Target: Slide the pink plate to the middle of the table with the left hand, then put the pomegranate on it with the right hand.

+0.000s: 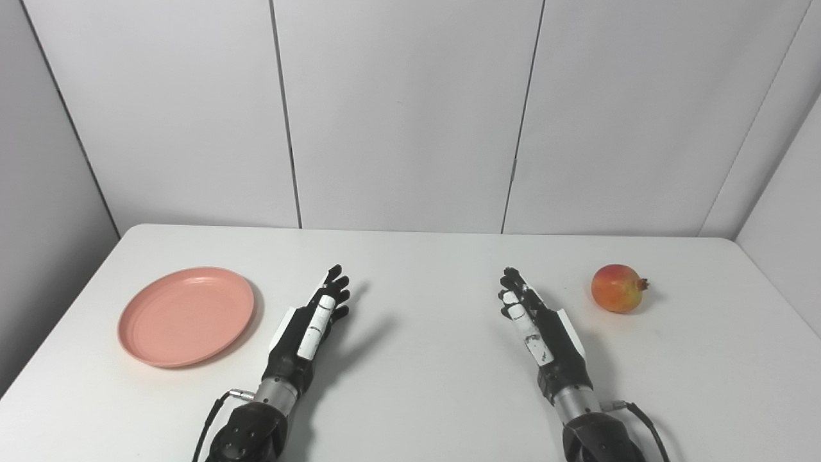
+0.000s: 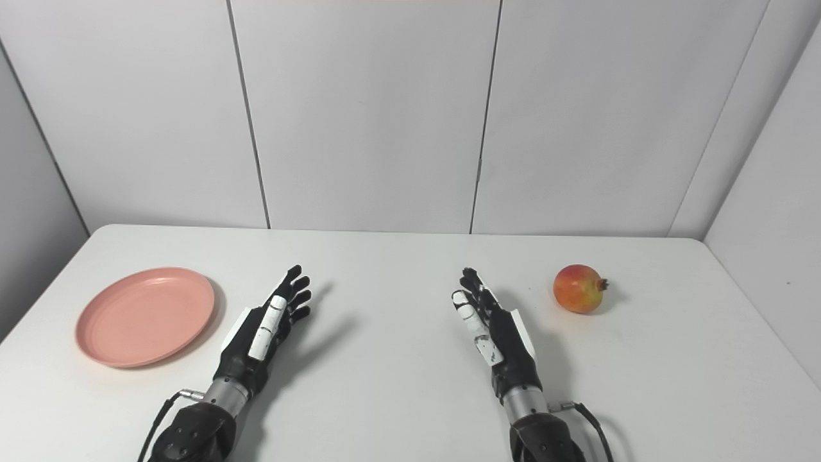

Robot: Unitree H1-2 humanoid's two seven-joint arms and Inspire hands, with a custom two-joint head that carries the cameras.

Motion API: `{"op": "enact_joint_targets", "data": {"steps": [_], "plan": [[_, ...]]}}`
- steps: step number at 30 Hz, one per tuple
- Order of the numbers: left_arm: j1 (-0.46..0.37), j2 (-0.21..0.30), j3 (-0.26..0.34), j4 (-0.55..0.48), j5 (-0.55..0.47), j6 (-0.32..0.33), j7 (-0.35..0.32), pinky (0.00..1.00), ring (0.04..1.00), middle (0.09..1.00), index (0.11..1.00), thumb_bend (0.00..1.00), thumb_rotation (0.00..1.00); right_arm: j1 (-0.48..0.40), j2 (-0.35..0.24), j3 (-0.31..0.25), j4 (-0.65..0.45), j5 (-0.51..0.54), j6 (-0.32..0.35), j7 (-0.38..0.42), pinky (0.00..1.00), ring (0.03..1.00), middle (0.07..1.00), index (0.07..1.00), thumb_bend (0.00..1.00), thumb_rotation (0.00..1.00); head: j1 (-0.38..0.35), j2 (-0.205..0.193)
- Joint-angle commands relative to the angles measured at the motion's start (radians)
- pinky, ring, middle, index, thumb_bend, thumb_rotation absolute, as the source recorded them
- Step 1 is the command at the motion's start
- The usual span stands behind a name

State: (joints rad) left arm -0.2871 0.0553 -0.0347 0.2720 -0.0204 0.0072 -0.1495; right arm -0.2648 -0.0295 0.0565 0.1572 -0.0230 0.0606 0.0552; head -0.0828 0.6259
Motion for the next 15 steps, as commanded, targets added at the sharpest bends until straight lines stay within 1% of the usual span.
{"op": "enact_joint_targets", "data": {"steps": [1,8,11,15], "plan": [[-0.016,0.006,-0.003,-0.007,-0.002,0.017,-0.002,0.92,0.951,0.967,0.956,0.66,0.99,-0.04,-0.008,0.003,-0.039,-0.007,0.0,0.008,0.93,0.912,0.931,0.925,0.57,0.88,0.001,0.0],[-0.017,0.006,-0.004,-0.011,0.002,0.03,0.0,0.91,0.947,0.963,0.947,0.68,0.98,-0.039,-0.008,0.002,-0.039,-0.011,0.004,0.01,0.93,0.911,0.93,0.925,0.57,0.87,0.0,0.002],[-0.017,0.008,-0.007,-0.018,0.006,0.045,0.0,0.91,0.949,0.966,0.947,0.67,0.98,-0.041,-0.007,0.0,-0.035,-0.004,0.003,0.014,0.93,0.912,0.932,0.926,0.57,0.86,0.0,0.002],[-0.017,0.008,-0.007,-0.021,0.006,0.048,0.002,0.9,0.942,0.961,0.937,0.68,0.97,-0.041,-0.008,0.001,-0.037,-0.006,0.004,0.016,0.93,0.913,0.933,0.926,0.58,0.86,0.0,0.005]]}}
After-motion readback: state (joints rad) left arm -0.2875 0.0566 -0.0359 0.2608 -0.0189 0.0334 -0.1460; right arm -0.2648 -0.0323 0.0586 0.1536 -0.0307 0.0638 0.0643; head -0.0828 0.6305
